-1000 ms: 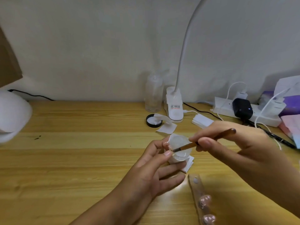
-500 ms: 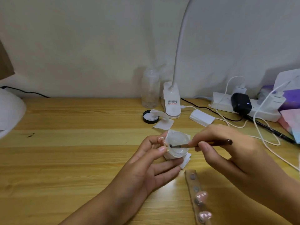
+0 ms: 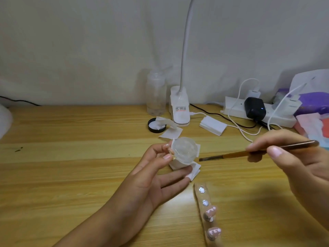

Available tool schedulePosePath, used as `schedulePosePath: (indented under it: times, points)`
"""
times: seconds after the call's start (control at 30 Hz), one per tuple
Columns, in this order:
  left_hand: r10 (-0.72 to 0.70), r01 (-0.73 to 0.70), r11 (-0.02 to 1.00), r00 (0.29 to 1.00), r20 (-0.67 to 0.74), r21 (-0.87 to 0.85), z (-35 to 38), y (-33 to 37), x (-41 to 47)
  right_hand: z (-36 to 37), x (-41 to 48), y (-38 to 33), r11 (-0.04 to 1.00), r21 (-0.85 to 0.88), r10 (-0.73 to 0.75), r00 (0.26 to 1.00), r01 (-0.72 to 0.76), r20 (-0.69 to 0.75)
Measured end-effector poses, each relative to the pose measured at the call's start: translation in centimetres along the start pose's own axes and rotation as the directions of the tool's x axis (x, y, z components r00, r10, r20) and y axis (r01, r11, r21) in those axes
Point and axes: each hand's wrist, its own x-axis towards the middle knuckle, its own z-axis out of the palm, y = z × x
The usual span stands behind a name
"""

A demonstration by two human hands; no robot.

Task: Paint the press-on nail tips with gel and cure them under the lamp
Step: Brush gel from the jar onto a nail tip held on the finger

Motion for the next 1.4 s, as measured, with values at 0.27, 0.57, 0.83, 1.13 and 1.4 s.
schedulePosePath:
  times: [0.27,0.57,0.83,1.13,1.4]
  points:
    - [0.308,-0.177,0.9,0.904,-0.295,0.399,0.8,-1.2,-0.9,1.1,-1.4,1.3,0.769,0.59,0.406,0.901,-0.247,-0.151]
    - [0.309,-0.181,0.811,0.94,-0.144,0.557,1.1,-1.7,-1.2,2.6,-2.0,0.5,0.652,0.699,0.471,0.879,-0.294,-0.07]
    - [0.3,-0.166,0.772,0.946,-0.122,0.613,1.4,-1.7,-1.4,2.9,-1.9,-0.3,0.701,0.646,0.44,0.896,-0.301,-0.06]
    - [0.299,-0.168,0.767,0.948,-0.113,0.62,1.5,-1.6,-1.5,3.0,-2.1,-0.3,0.761,0.569,0.406,0.913,-0.312,-0.042]
    - [0.299,-0.161,0.766,0.946,-0.123,0.622,1.4,-1.7,-1.5,2.8,-2.0,0.3,0.769,0.58,0.385,0.919,-0.27,-0.083]
